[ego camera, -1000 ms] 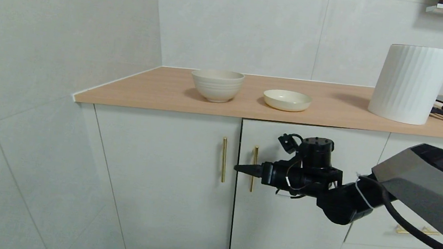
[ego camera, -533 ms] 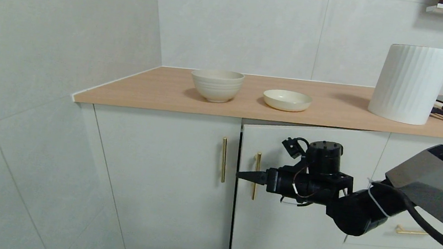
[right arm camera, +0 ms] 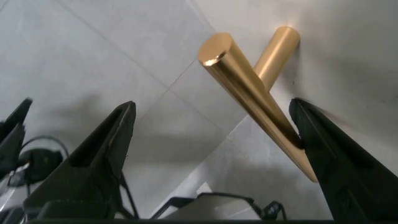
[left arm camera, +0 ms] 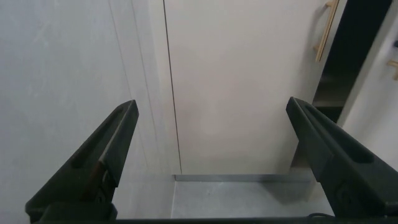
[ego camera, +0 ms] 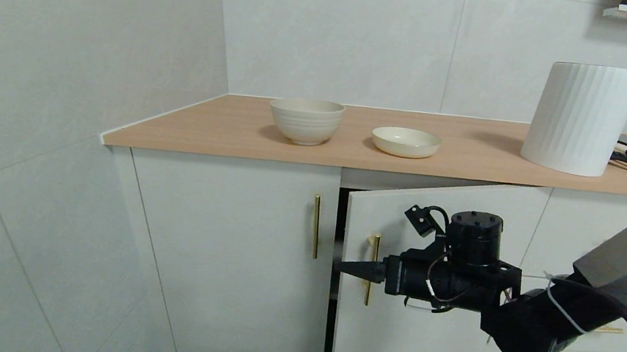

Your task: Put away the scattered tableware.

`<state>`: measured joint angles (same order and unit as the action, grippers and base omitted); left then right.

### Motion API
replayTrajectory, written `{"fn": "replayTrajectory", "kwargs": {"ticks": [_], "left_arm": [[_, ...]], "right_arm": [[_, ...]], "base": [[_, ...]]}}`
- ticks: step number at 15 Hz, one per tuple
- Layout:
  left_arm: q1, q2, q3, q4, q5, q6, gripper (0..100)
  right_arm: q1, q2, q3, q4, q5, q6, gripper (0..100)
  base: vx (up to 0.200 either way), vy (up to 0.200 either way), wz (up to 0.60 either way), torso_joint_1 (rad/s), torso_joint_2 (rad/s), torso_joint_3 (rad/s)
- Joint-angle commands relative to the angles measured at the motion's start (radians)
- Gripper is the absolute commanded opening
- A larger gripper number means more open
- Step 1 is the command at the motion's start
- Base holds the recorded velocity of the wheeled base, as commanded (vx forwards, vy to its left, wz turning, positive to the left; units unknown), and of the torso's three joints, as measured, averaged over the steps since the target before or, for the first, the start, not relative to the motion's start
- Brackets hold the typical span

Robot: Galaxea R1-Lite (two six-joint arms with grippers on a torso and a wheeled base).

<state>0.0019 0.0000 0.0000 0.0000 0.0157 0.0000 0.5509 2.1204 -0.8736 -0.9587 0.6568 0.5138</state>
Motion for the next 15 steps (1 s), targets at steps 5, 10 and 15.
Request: {"fn": "replayTrajectory", "kwargs": {"ticks": [5, 10, 15], "left_arm": [[0.001, 0.000, 0.000, 0.000, 0.001, 0.000, 100], [0.000, 0.000, 0.000, 0.000, 0.000, 0.000, 100], [0.000, 0.000, 0.000, 0.000, -0.007, 0.057, 100]], "right_arm": [[0.029, -0.073, 0.214, -0.166, 0.058, 0.002, 100], [0.024, -0.065, 0.255, -0.212, 0.101, -0.005, 100], [0.023, -0.063, 0.260, -0.222, 0.104, -0.005, 100]], "base": [[0.000, 0.000, 0.00, 0.000, 0.00, 0.000], [0.000, 0.000, 0.00, 0.000, 0.00, 0.000], [0.000, 0.000, 0.00, 0.000, 0.00, 0.000]]}}
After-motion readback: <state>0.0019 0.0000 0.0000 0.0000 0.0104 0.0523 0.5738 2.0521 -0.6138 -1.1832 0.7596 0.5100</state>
